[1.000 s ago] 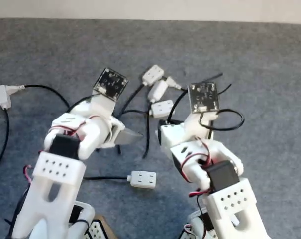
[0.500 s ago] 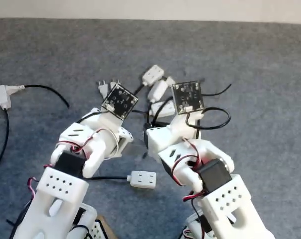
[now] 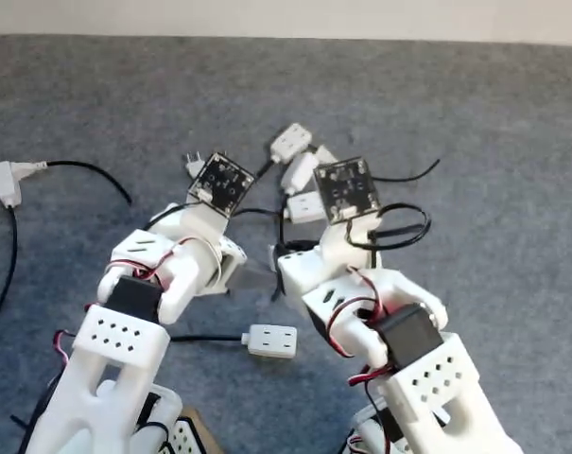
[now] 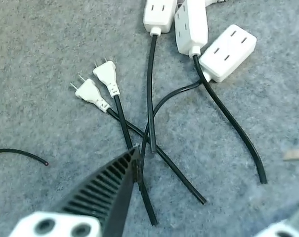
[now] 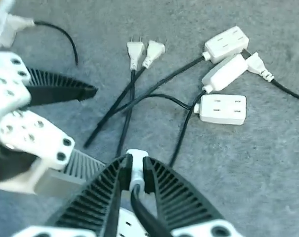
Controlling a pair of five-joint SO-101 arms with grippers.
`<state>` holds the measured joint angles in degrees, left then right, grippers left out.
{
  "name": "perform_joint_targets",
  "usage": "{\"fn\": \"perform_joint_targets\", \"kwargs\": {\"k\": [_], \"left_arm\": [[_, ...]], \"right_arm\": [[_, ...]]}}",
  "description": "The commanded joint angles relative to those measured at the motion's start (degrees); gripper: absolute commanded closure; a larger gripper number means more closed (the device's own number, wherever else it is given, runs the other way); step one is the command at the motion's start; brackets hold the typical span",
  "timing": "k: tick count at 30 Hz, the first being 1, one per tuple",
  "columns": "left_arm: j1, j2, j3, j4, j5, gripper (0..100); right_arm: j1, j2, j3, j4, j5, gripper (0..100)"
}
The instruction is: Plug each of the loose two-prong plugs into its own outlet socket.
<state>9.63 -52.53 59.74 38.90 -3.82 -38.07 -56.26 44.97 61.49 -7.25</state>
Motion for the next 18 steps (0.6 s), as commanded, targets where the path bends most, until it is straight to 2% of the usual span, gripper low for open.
{"fn": "perform_joint_targets", "kwargs": {"k": [1,7,10,18], "left_arm": [[-0.57,0.13,-1.89,-1.05,-0.53,53],[-0.57,0.22,-1.80,-1.05,-0.53,53],[-0.57,0.22,-1.71,-1.05,-0.53,53],[-0.57,0.31,-0.31,-1.23,-0.62,53]], "right_arm": [[5.41,0.31,2.77,0.31,4.57,99.5],[22.73,0.31,9.19,-4.00,16.44,99.5],[29.05,0.31,12.53,-5.14,22.95,99.5],[35.38,0.31,29.67,-18.07,28.75,99.1]]}}
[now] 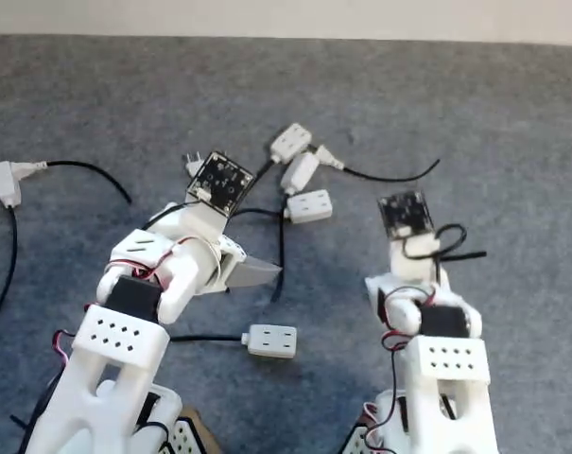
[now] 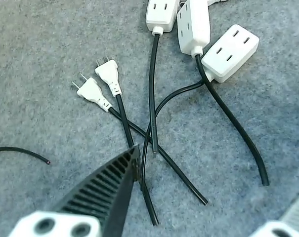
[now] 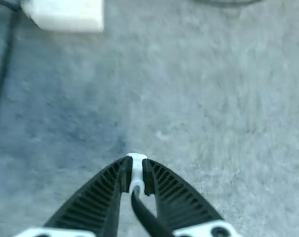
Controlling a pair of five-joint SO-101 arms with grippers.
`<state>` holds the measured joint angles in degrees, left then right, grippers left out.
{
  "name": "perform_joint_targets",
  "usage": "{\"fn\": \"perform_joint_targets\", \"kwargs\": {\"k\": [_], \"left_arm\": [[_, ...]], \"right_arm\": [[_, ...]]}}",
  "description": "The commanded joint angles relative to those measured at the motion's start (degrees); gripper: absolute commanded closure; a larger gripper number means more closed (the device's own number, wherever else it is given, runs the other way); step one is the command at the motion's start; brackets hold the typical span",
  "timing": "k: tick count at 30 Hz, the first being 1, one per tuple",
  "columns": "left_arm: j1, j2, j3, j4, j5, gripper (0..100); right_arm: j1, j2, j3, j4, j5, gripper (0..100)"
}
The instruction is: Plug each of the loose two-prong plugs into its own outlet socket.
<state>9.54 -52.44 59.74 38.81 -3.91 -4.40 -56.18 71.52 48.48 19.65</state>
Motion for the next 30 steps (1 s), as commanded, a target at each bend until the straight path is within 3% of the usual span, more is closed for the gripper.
{"fn": "perform_joint_targets", "kwargs": {"k": [1,9,16,22,27,30], "left_arm": [[-0.48,0.22,-0.31,-1.14,-0.53,53],[-0.48,0.22,1.01,-1.05,-0.53,53],[-0.48,0.22,1.01,-1.14,-0.62,53],[-0.48,0.22,1.01,-1.14,-2.11,53],[-0.48,0.22,1.01,-1.14,-2.11,53],[-0.48,0.22,1.01,-1.14,-2.11,53]], "right_arm": [[1.80,0.22,4.26,-5.32,2.20,98.7],[5.49,-0.13,3.91,-5.32,2.55,69.6],[7.96,-0.31,3.56,0.75,11.34,70.0],[7.60,0.13,2.95,0.84,25.41,70.0],[5.23,1.54,-3.74,1.80,33.41,70.2],[3.38,9.98,-13.05,7.60,38.07,70.2]]}}
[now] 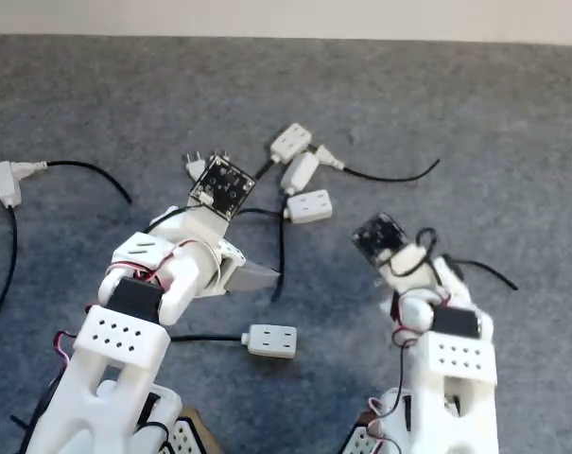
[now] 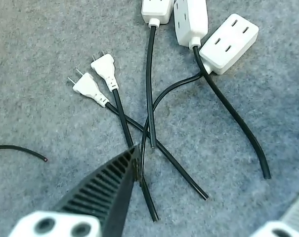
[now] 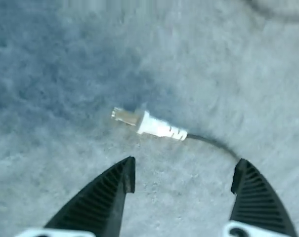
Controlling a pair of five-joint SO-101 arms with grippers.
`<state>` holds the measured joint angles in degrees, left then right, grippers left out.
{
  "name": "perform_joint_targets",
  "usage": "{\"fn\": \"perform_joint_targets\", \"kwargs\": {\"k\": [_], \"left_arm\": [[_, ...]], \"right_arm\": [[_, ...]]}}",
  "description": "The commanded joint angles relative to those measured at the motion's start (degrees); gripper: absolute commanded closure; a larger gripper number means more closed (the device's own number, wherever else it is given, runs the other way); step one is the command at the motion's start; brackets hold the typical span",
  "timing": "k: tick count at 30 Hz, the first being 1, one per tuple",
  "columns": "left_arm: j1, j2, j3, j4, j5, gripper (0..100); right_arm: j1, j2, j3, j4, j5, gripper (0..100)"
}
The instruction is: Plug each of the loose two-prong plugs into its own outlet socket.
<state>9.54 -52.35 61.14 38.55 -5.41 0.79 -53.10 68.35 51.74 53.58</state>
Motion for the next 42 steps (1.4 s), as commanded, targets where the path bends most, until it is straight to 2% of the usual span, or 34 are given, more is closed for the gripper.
{"fn": "perform_joint_targets", "kwargs": {"k": [1,4,10,15,21,24,28,34,39,42], "left_arm": [[-0.48,0.13,-0.40,-0.88,-0.62,53],[-0.57,0.13,-0.31,-0.88,-0.62,53],[-2.42,0.13,-0.40,-0.88,-0.70,53],[-3.21,0.13,-0.31,-1.93,-0.70,53],[-3.12,0.13,-0.31,-2.02,-0.70,53],[-2.95,0.13,-0.31,-1.93,-0.70,53],[-2.95,0.13,-0.31,-1.93,-0.70,53],[-2.95,0.13,-0.31,-1.93,-0.70,53],[-2.95,0.13,-0.31,-1.93,-0.70,53],[-2.95,0.13,-0.31,-1.93,-0.70,53]], "right_arm": [[-2.07,11.12,-13.67,6.02,5.10,70.2],[-2.15,24.48,-24.22,7.87,8.70,70.2],[-0.40,45.93,-37.67,11.74,26.64,70.3],[0.22,52.09,-39.08,11.74,38.42,75.2],[2.68,52.79,-40.92,11.65,46.33,78.2],[4.53,53.05,-43.38,11.38,47.65,78.6],[5.76,53.05,-43.47,11.38,50.11,86.1],[5.58,58.86,-42.33,11.38,49.76,85.2],[4.00,64.31,-47.25,11.30,44.22,85.2],[3.56,65.89,-49.01,11.30,43.60,85.4]]}}
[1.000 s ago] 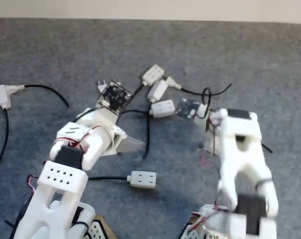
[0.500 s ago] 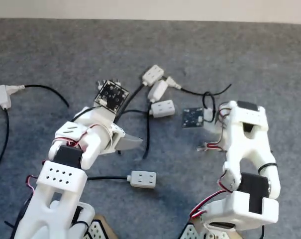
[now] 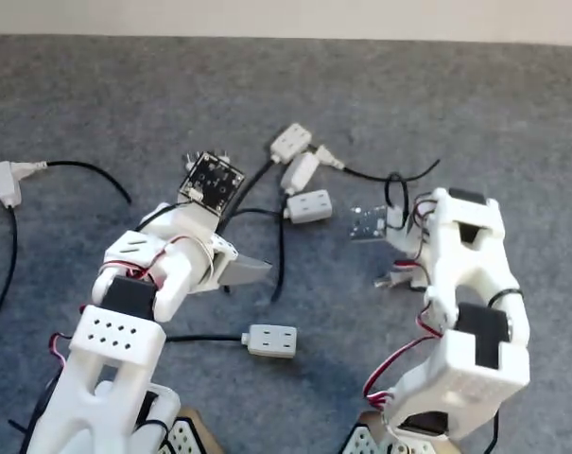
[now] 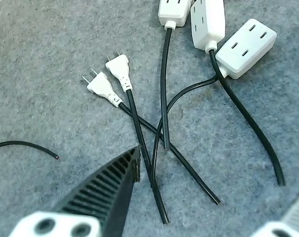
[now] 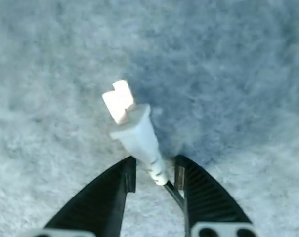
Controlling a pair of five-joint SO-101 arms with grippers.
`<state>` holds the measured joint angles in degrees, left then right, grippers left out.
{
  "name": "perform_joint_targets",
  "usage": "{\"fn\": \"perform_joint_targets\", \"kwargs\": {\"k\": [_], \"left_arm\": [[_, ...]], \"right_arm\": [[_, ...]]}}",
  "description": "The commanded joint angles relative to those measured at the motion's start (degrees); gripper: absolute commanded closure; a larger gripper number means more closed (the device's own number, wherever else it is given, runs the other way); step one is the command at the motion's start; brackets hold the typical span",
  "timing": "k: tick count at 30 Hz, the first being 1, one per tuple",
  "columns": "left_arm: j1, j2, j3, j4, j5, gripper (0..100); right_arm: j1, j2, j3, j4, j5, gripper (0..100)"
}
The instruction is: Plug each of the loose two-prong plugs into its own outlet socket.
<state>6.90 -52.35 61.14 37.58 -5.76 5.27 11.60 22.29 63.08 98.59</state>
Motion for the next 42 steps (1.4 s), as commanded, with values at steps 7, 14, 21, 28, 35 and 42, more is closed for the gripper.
{"fn": "perform_joint_targets", "kwargs": {"k": [7,14,21,28,35,42], "left_arm": [[-0.31,0.13,-0.31,-0.88,-0.35,53],[-0.31,0.13,-0.40,-0.88,-0.26,53],[-2.77,0.13,-4.44,4.40,-1.85,53],[-8.84,0.13,-17.01,20.48,-1.58,60],[-9.27,-0.48,-27.74,34.73,-1.85,54],[-10.33,-0.48,-29.32,36.75,-1.58,54]], "right_arm": [[-0.66,1.36,-3.30,0.40,-4.84,98.5],[-4.97,-6.02,-3.30,3.30,-28.22,99.5],[-21.93,-23.78,-2.77,15.25,-60.22,99.5],[-39.08,-39.08,-1.36,14.29,-83.52,99.4],[-53.49,-48.92,21.05,-7.60,-89.23,99.4],[-54.20,-54.90,31.25,-14.99,-89.32,99.4]]}}
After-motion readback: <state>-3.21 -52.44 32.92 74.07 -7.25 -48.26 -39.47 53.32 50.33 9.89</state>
